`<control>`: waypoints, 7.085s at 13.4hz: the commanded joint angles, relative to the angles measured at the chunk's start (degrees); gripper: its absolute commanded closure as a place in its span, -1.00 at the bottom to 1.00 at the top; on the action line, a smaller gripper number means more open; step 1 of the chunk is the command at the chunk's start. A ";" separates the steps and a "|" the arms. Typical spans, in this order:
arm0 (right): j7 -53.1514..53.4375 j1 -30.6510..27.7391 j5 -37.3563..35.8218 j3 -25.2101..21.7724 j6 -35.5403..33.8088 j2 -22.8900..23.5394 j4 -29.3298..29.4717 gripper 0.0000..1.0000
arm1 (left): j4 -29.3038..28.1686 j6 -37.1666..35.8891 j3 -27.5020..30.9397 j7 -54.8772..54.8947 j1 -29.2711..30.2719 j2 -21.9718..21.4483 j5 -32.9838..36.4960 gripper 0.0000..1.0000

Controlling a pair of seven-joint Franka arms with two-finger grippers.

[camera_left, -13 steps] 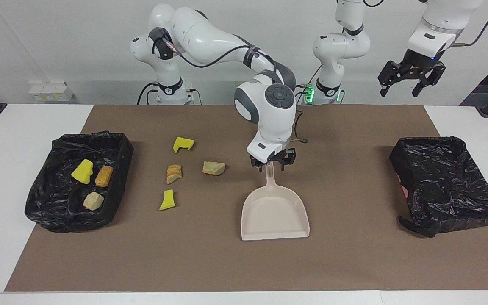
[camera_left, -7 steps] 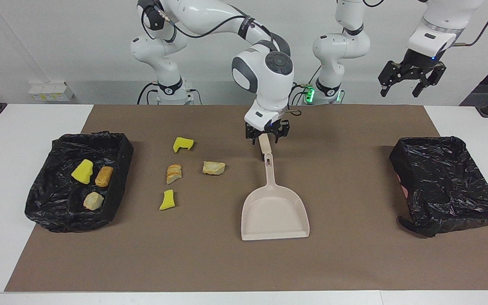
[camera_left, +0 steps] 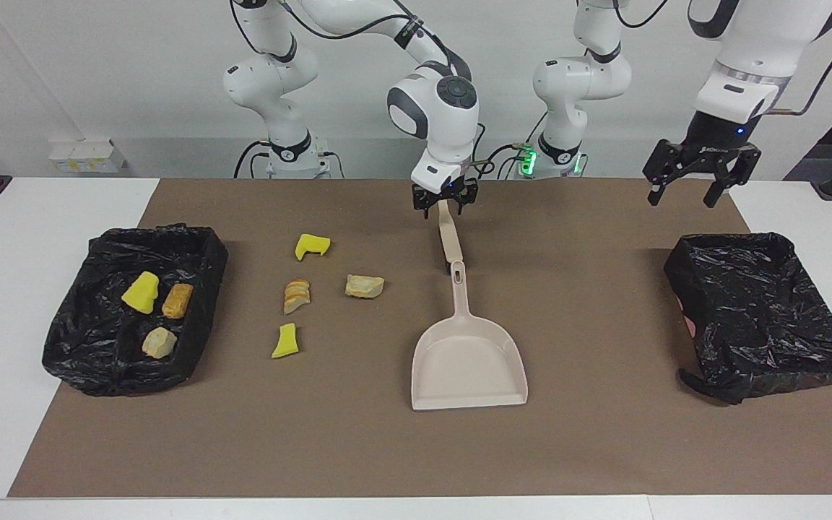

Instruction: Sweep and dump trash in bin

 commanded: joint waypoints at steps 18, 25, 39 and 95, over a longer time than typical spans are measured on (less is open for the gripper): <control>9.68 7.95 8.03 -0.16 6.00 -6.17 -13.25 1.00 | -2.35 17.75 0.06 -30.62 -25.41 22.23 6.23 -1.00; 15.67 3.66 7.94 -0.34 3.63 -16.35 -21.67 1.00 | -6.12 20.91 -0.03 -30.62 -27.16 22.23 4.47 -1.00; 36.67 -9.27 7.94 -0.25 -15.45 -32.70 -28.89 1.00 | -6.83 15.49 0.50 -29.75 -27.35 21.62 6.83 1.00; -20.62 -2.68 14.80 -0.34 -4.20 -13.81 -10.80 1.00 | -40.05 16.87 1.03 29.59 -21.55 -8.01 7.19 1.00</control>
